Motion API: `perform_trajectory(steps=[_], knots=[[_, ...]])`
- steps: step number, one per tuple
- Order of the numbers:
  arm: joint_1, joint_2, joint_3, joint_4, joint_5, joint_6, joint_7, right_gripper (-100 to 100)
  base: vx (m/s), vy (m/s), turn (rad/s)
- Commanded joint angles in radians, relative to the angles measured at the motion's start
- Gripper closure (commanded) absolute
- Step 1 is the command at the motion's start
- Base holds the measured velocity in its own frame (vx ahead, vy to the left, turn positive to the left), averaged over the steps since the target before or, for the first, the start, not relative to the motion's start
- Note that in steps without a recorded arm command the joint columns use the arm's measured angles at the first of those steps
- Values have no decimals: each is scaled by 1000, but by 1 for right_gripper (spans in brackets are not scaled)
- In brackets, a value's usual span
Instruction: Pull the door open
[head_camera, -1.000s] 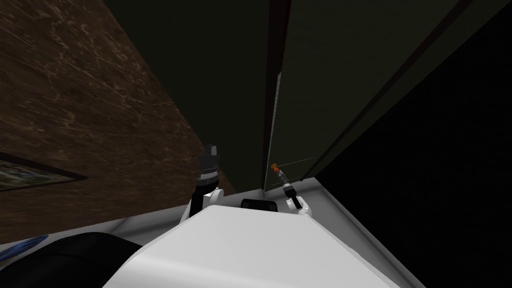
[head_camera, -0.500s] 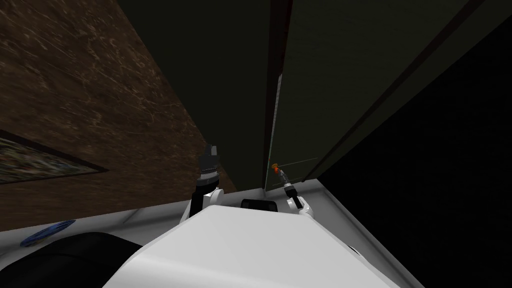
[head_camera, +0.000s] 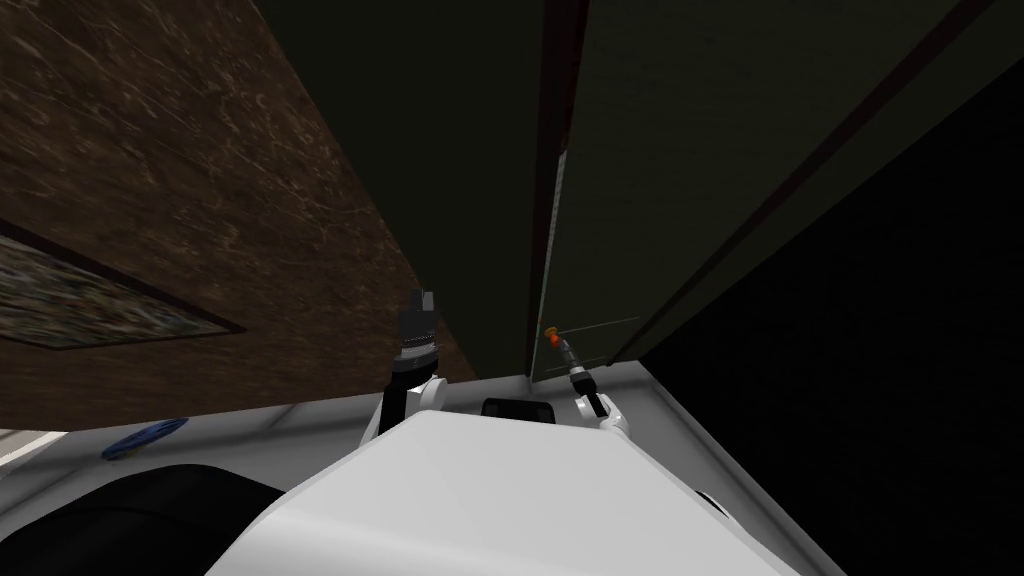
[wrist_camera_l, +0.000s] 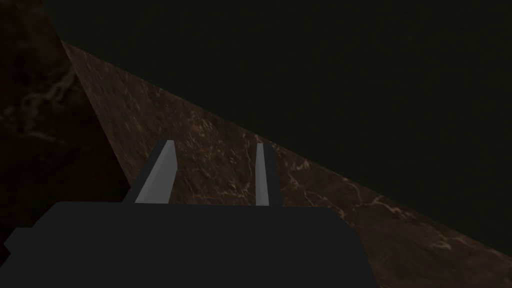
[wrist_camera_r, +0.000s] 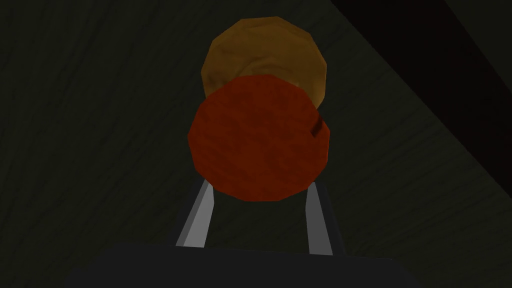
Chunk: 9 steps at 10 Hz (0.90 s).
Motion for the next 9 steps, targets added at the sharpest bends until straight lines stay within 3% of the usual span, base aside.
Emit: perform_trajectory(steps=[1,3,9], knots=[[13,16,25,-2,-1,0,-30,100,-29,-11,65],[14,7,34,0,-42,1,-95,100,-37,-22,137],[14,-1,43,2,-84,1,-194,100,-23,-8,60]])
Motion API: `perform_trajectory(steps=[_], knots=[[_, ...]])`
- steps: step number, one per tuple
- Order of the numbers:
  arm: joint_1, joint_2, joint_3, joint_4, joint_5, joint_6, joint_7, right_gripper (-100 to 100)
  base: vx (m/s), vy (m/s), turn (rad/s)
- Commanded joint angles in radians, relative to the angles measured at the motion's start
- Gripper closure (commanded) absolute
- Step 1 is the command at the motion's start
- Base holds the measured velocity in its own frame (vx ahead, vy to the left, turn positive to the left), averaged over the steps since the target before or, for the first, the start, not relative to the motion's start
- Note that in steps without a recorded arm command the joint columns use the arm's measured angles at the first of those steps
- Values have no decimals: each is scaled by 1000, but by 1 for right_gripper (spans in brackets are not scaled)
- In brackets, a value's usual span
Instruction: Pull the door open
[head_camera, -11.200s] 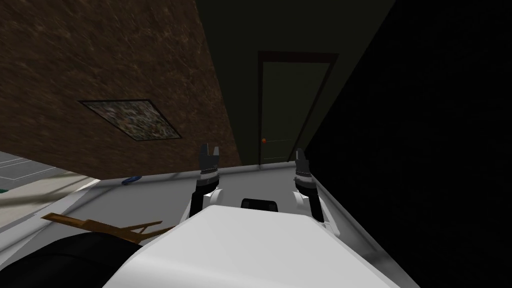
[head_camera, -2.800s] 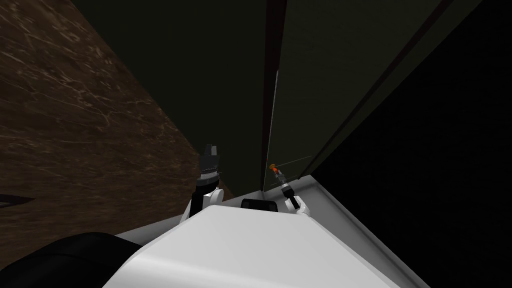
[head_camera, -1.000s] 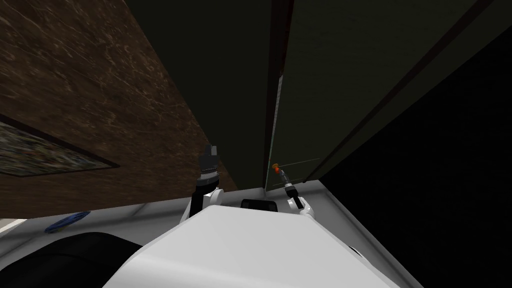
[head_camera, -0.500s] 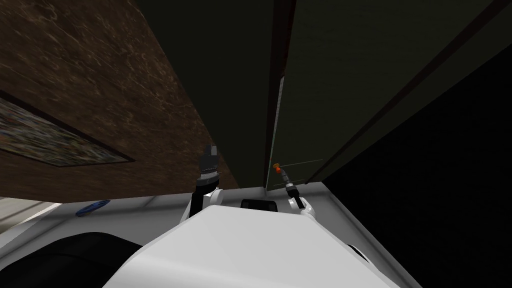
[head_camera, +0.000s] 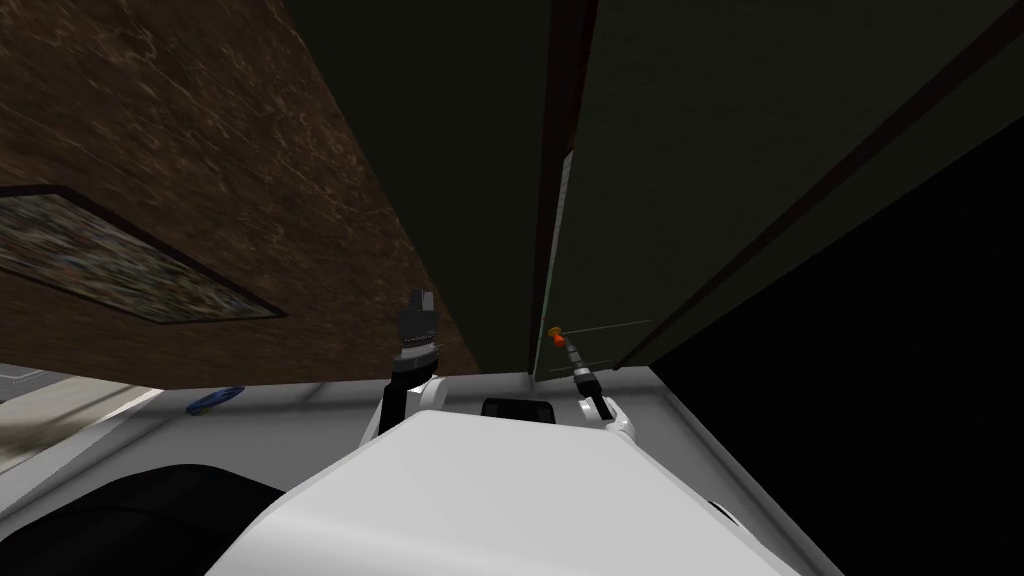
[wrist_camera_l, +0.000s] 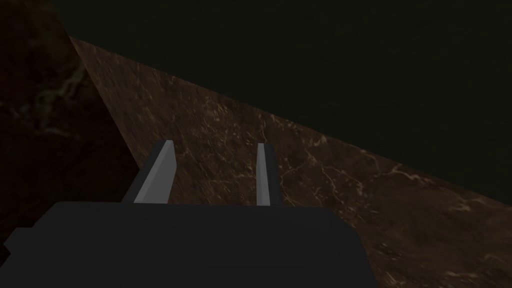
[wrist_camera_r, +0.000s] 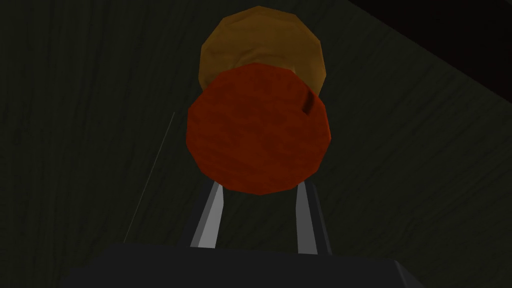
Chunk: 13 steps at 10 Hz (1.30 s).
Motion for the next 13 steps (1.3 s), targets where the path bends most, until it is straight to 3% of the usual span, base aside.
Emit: perform_trajectory(steps=[1,8,9,13], knots=[[-13,27,27,35,7,-17,-7,100,-15,-4,-23],[-13,27,27,35,7,-17,-7,100,-1,0,2],[-15,-3,2,29,-17,-9,-37,100,-20,-26,65],[-13,-8,9,30,-56,-9,-121,100,-37,-18,92]])
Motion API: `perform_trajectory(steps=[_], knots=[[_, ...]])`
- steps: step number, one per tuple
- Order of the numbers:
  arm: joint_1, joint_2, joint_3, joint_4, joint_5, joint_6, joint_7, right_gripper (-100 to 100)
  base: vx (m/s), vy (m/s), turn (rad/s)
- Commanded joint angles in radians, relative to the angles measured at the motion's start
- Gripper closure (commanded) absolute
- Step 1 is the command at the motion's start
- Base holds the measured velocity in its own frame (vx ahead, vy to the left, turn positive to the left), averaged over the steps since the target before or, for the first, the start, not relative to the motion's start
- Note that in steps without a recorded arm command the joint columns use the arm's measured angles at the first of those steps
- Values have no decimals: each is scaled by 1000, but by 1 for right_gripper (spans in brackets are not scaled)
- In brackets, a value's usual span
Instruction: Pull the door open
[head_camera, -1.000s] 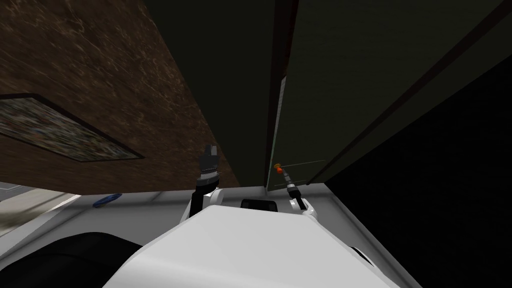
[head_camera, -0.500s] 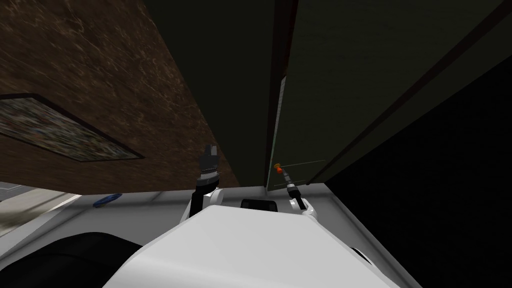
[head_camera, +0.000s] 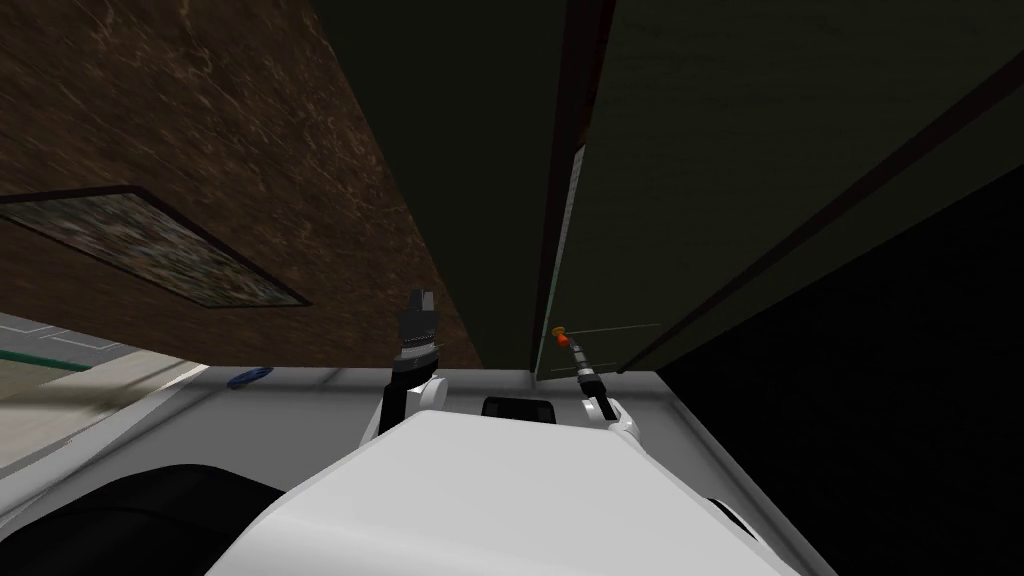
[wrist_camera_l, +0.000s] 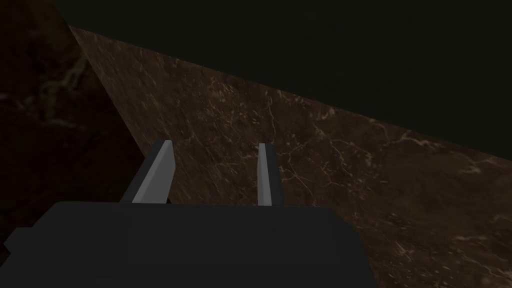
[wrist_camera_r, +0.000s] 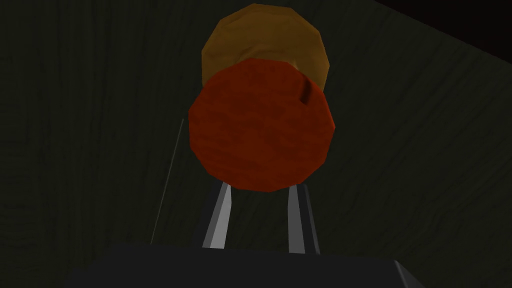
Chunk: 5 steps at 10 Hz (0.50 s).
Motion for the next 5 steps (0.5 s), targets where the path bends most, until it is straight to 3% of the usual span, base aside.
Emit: perform_trajectory(steps=[1,4,5], knots=[[-2,11,20,2,-14,-8,-50,100,-53,-16,140],[0,5,28,3,-59,-7,-134,100,-60,-14,151],[0,5,28,3,-59,-7,-144,100,-59,-28,58]])
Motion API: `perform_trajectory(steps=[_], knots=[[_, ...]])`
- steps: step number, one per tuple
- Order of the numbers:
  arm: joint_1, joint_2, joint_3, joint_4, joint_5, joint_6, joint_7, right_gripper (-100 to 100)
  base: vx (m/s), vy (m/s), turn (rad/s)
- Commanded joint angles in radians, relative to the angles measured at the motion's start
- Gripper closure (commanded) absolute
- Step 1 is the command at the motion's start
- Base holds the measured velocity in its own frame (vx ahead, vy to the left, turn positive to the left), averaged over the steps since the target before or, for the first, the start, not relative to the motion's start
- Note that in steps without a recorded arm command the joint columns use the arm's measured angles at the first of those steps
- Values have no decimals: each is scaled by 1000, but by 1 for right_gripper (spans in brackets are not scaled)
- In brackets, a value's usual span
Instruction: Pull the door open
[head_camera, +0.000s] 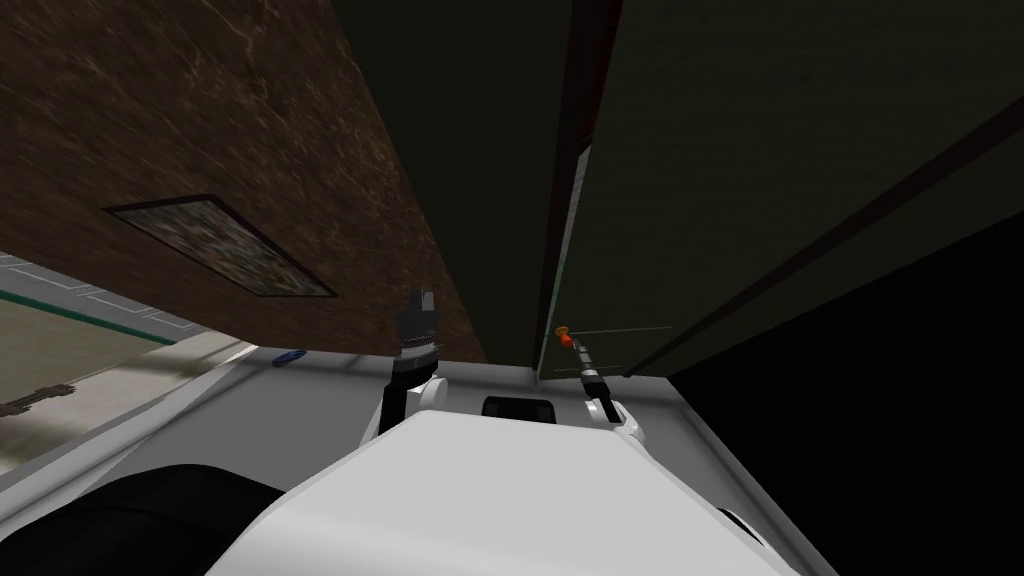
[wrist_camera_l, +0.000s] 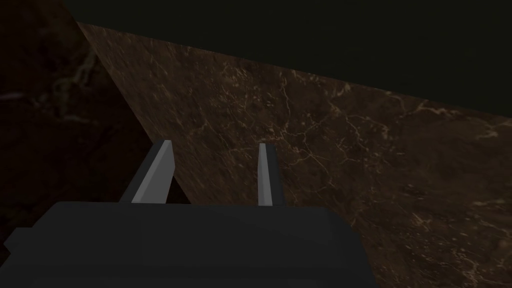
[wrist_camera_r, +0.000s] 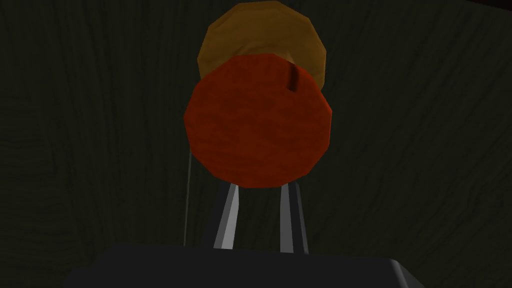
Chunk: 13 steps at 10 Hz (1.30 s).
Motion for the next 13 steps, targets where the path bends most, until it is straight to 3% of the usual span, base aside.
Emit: perform_trajectory(steps=[1,2,5,7,8,11,12,13], knots=[[-25,22,23,37,6,-26,-12,100,-26,-8,-4],[-25,22,23,37,6,-26,-12,100,-11,2,-5],[-23,15,32,39,-48,-26,-105,100,-52,-19,156],[-23,15,32,39,-48,-26,-120,100,-29,-16,30],[-22,12,35,39,-67,-26,-158,100,-49,-4,123],[-22,12,35,39,-67,-26,-158,100,-22,-7,20],[-21,10,39,40,-87,-26,-196,100,-25,-14,82],[-21,10,39,40,-87,-26,-196,100,-27,-8,117]])
